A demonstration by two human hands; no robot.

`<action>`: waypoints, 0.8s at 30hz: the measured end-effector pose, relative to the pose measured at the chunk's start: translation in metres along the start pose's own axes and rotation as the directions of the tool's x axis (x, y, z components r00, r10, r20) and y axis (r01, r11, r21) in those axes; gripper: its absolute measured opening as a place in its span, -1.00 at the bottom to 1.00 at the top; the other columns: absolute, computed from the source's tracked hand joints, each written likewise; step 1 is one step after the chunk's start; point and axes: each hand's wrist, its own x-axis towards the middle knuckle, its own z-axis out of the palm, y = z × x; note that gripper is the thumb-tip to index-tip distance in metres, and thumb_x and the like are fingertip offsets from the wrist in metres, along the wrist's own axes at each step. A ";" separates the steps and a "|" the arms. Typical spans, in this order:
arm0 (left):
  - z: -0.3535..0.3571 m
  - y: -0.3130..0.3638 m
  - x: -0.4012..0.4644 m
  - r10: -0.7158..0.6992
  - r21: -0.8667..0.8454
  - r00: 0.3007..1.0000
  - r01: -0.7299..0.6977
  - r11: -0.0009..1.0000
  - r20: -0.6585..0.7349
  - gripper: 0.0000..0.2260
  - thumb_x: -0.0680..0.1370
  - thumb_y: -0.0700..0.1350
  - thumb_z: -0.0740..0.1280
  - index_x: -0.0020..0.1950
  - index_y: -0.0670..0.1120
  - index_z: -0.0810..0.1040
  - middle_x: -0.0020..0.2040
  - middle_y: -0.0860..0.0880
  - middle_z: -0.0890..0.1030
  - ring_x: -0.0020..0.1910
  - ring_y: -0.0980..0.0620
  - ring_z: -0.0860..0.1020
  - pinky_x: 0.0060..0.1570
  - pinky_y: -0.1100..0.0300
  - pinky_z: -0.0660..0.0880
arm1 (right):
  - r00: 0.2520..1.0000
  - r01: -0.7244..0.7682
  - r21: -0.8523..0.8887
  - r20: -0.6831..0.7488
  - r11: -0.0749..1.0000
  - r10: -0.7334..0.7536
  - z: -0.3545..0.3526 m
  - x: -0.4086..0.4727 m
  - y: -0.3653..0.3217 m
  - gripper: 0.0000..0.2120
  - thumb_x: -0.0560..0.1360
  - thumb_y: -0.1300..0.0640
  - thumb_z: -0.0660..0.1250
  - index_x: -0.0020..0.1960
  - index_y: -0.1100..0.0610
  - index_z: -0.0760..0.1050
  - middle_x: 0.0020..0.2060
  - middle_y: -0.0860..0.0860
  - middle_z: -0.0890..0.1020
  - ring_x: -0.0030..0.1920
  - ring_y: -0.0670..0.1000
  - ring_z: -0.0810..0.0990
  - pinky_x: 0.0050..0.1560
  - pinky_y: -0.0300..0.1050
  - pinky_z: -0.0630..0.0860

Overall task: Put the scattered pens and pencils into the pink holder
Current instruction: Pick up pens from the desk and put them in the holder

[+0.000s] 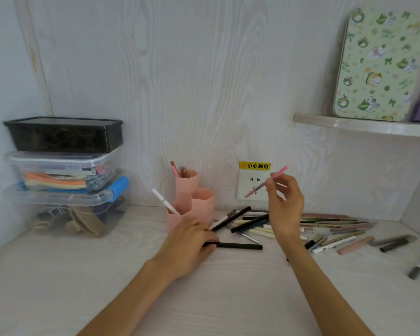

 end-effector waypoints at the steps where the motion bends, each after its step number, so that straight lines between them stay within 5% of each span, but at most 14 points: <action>1: -0.003 -0.008 -0.007 -0.024 -0.020 1.000 0.024 1.000 0.000 -0.79 0.56 0.06 0.22 0.12 0.12 0.58 0.05 0.17 0.59 0.11 0.15 0.39 -0.03 0.28 0.30 | 1.000 -0.005 0.048 0.002 0.999 0.005 0.008 0.000 -0.009 -0.92 0.53 0.18 0.29 0.02 0.11 0.46 -0.06 0.02 0.61 -0.01 -0.02 0.61 -0.08 -0.41 0.55; 6: -0.010 -0.036 -0.037 -0.172 -0.150 0.985 0.172 0.974 0.015 -0.81 0.52 0.13 0.26 0.11 0.22 0.55 0.03 0.27 0.56 0.08 0.33 0.35 -0.04 0.36 0.34 | 0.996 0.067 0.217 0.046 0.974 -0.079 0.062 0.005 -0.050 -0.59 0.52 0.25 0.30 0.30 0.06 0.25 -0.11 0.12 0.61 -0.11 0.03 0.64 -0.13 -0.33 0.57; 9: -0.018 -0.044 -0.041 -0.256 -0.180 0.967 0.254 0.950 0.010 -0.81 0.50 0.10 0.31 0.09 0.25 0.55 -0.02 0.30 0.55 0.01 0.29 0.39 -0.11 0.34 0.33 | 0.960 0.235 0.030 0.149 0.971 -0.237 0.098 0.007 -0.058 -0.41 0.53 0.24 0.28 0.44 -0.07 0.11 -0.12 0.08 0.63 -0.18 -0.07 0.63 -0.21 -0.30 0.57; 14: -0.024 -0.051 -0.047 -0.307 -0.216 0.952 0.298 0.930 -0.011 -0.80 0.45 0.11 0.35 0.07 0.24 0.56 -0.03 0.27 0.55 0.01 0.27 0.43 -0.15 0.40 0.29 | 0.861 0.447 -0.375 0.425 0.812 -0.278 0.133 0.001 -0.042 -0.55 0.54 0.20 0.24 0.38 -0.07 0.26 -0.08 0.01 0.67 -0.16 0.01 0.64 -0.18 -0.08 0.57; 19: -0.029 -0.054 -0.047 -0.294 -0.170 0.954 0.281 0.944 -0.058 -0.84 0.39 0.16 0.39 -0.07 0.19 0.64 -0.03 0.28 0.56 -0.01 0.26 0.36 -0.23 0.43 0.21 | 0.716 0.598 -0.503 0.686 0.624 -0.133 0.128 0.004 -0.022 -0.65 0.60 0.04 0.13 0.36 0.04 0.40 0.26 0.02 0.52 0.31 0.05 0.38 0.22 -0.06 0.33; 21: -0.029 -0.056 -0.048 -0.325 -0.166 0.944 0.312 0.935 -0.056 -0.80 0.36 0.19 0.39 -0.08 0.19 0.65 -0.03 0.28 0.53 -0.01 0.26 0.33 -0.22 0.37 0.23 | 0.699 0.599 -0.460 0.700 0.656 -0.148 0.120 0.006 -0.024 -0.60 0.60 0.01 0.12 0.42 0.06 0.30 0.34 0.02 0.45 0.36 0.02 0.32 0.30 -0.07 0.27; 24: -0.030 -0.058 -0.049 -0.364 -0.138 0.931 0.356 0.924 -0.032 -0.80 0.36 0.18 0.38 -0.07 0.17 0.64 -0.01 0.24 0.52 0.04 0.21 0.36 -0.13 0.28 0.28 | 0.780 0.528 -0.388 0.573 0.755 -0.251 0.093 0.000 -0.021 -0.68 0.58 0.01 0.16 0.33 -0.02 0.37 0.17 -0.10 0.54 0.17 -0.15 0.39 0.16 -0.18 0.36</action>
